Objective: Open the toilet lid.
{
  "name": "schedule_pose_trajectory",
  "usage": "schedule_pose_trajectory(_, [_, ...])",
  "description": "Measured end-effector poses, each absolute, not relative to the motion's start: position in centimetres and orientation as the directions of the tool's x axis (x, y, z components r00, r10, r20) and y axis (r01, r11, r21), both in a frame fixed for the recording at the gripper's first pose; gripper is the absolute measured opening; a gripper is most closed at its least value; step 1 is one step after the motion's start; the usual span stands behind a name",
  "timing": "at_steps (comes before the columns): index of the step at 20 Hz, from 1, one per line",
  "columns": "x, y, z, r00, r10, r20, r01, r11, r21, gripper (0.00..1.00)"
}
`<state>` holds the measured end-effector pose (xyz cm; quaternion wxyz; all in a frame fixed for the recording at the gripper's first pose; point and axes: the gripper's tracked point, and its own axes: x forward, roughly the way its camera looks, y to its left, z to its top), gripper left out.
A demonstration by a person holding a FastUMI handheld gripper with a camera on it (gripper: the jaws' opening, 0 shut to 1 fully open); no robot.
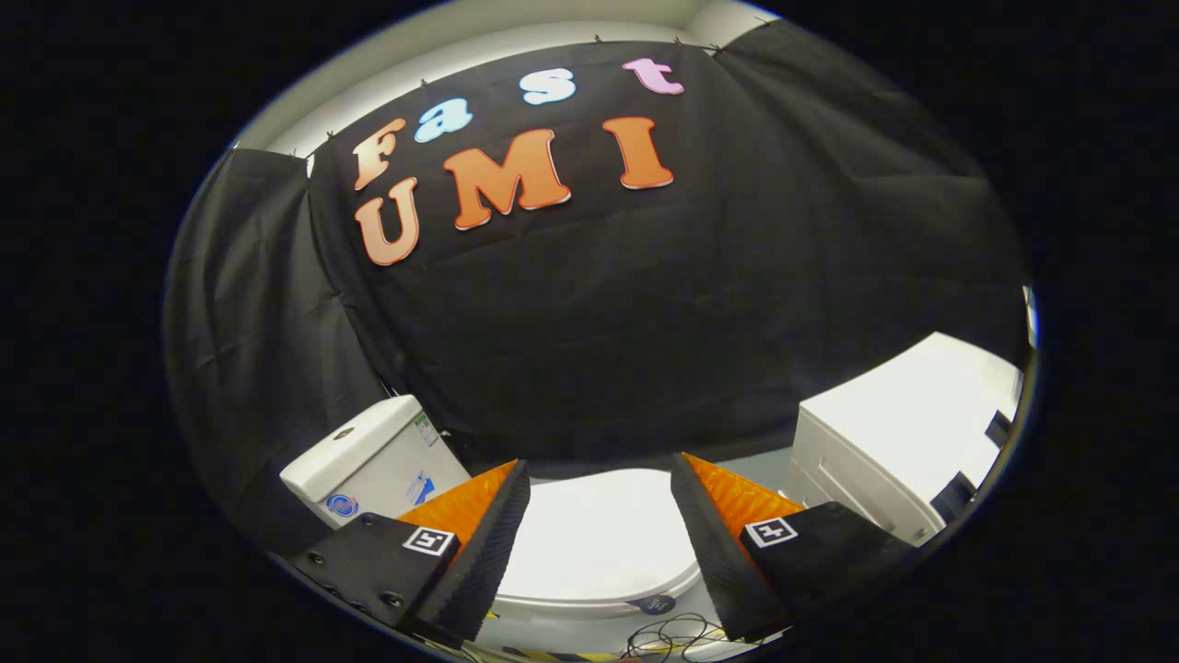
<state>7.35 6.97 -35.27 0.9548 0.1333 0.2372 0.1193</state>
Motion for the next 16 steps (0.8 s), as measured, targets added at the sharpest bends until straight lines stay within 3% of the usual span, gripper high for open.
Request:
schedule_pose_trajectory(9, [5.0,4.6,-52.6,0.679,0.387,-0.624,0.032,0.834,0.552,0.98])
schedule_pose_trajectory(16, [1.8,4.7,-61.0,0.568,0.438,-0.697,0.176,0.762,0.623,0.98])
